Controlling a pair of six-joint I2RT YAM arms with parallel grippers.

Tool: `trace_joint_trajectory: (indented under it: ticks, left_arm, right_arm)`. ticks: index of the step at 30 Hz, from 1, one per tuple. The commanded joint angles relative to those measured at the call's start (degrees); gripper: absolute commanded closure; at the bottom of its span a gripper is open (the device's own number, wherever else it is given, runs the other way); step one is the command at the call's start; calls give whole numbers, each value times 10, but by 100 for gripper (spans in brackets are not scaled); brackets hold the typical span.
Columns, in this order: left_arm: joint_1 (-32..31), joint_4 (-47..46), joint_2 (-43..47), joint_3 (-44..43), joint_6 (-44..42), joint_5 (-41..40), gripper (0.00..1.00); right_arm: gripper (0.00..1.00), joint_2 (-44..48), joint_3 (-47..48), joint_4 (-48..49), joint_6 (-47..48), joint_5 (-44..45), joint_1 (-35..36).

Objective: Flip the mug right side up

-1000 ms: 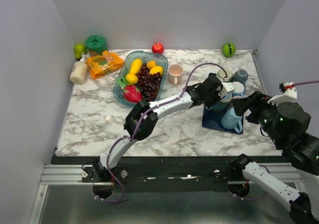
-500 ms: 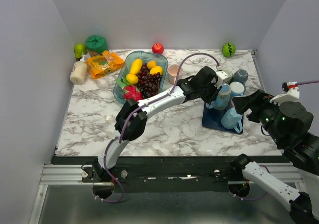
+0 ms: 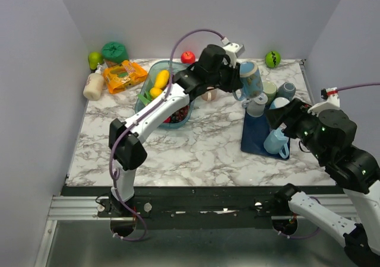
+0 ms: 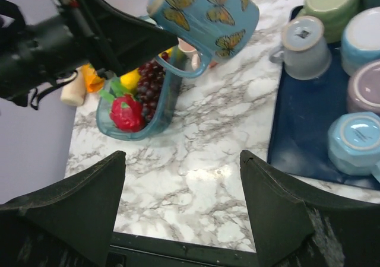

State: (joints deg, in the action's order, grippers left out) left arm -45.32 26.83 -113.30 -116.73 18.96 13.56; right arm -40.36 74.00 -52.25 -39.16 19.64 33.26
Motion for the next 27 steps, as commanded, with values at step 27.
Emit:
trace_joint_trajectory:
  ticks: [27]
  left_arm:
    - [1, -281, 415, 192, 157, -38, 100]
  right_arm:
    - [13, -162, -86, 708, -37, -430, -1]
